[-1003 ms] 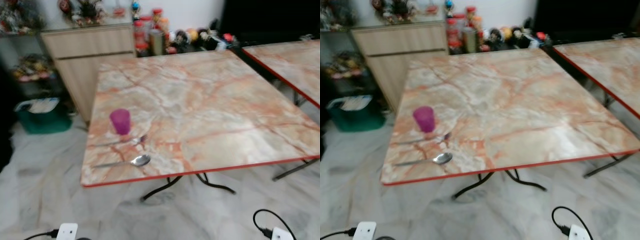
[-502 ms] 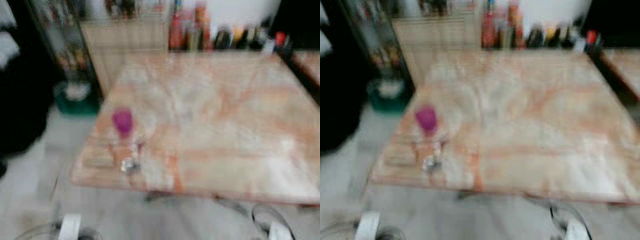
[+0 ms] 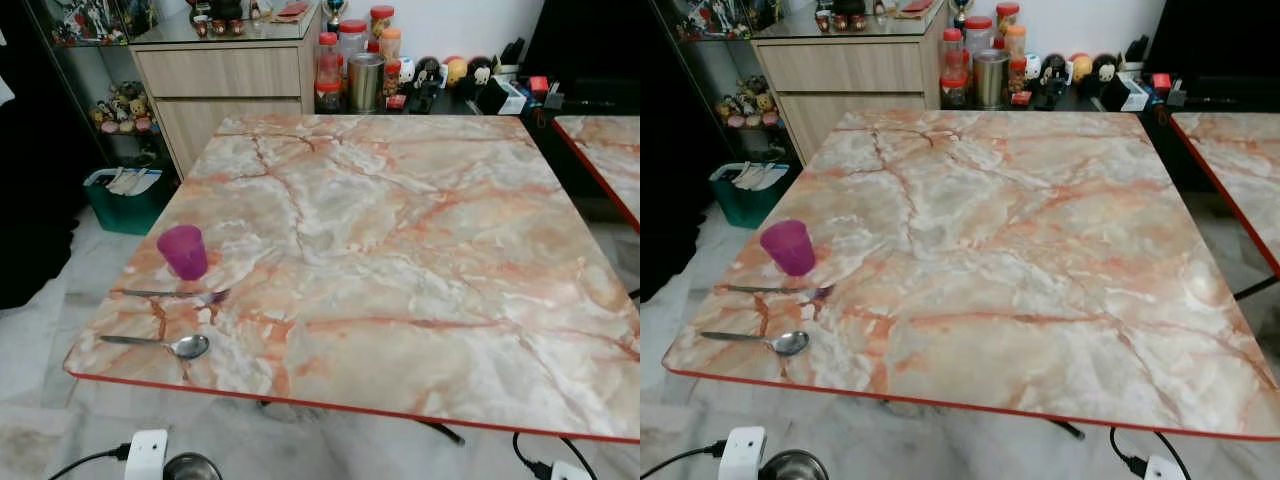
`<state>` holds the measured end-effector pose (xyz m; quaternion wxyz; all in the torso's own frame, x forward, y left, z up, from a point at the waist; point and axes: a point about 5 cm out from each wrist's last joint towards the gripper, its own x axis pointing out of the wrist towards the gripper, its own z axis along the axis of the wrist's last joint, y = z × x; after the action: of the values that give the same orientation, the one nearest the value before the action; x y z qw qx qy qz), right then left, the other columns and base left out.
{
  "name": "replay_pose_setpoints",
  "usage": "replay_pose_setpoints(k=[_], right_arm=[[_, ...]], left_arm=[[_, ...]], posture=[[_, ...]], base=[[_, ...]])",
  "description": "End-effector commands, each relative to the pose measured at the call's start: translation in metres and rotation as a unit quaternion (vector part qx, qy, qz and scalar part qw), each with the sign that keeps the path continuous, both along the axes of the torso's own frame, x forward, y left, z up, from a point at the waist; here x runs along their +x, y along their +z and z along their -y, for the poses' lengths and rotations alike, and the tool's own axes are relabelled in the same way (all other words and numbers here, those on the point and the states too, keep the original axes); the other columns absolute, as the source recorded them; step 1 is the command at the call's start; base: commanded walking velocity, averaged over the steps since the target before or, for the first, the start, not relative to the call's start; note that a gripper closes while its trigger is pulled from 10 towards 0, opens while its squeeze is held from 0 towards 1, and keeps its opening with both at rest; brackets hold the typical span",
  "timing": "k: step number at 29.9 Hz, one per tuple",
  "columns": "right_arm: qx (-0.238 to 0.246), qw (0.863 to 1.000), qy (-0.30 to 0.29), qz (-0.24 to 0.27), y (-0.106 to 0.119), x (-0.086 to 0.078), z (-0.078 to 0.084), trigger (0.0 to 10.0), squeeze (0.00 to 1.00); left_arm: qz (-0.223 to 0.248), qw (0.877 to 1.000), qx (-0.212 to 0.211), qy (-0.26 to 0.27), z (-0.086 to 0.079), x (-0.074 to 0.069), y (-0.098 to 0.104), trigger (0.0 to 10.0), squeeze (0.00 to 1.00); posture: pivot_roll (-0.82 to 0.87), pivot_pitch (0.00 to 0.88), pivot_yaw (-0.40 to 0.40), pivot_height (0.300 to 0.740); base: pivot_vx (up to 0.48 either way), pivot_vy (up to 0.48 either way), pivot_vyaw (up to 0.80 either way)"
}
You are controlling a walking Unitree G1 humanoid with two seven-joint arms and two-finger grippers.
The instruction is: Setting the table
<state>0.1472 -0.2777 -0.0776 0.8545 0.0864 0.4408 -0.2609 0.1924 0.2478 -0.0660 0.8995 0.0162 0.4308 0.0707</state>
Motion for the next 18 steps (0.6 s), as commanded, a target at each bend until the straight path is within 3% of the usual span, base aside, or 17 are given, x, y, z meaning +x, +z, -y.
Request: replay_pose_setpoints(k=[1,18], right_arm=[[0.006,1.000,-0.004,-0.011,-0.0034,-0.0066,-0.0019,10.0,0.00],[0.006,1.000,-0.001,-0.012,-0.0037,-0.0075,-0.0020,10.0,0.00]], left_arm=[[-0.017,1.000,0.001,0.004,-0.0033,-0.0062,-0.0027,10.0,0.00],[-0.015,1.000,-0.023,0.009,0.0002,-0.0077,-0.0043,10.0,0.00]], posture=[[0.01,0.063,0.059,0.740],[0.01,0.048,0.058,0.740]], base=[[0.000,0.000,0.00],[0.000,0.000,0.00]])
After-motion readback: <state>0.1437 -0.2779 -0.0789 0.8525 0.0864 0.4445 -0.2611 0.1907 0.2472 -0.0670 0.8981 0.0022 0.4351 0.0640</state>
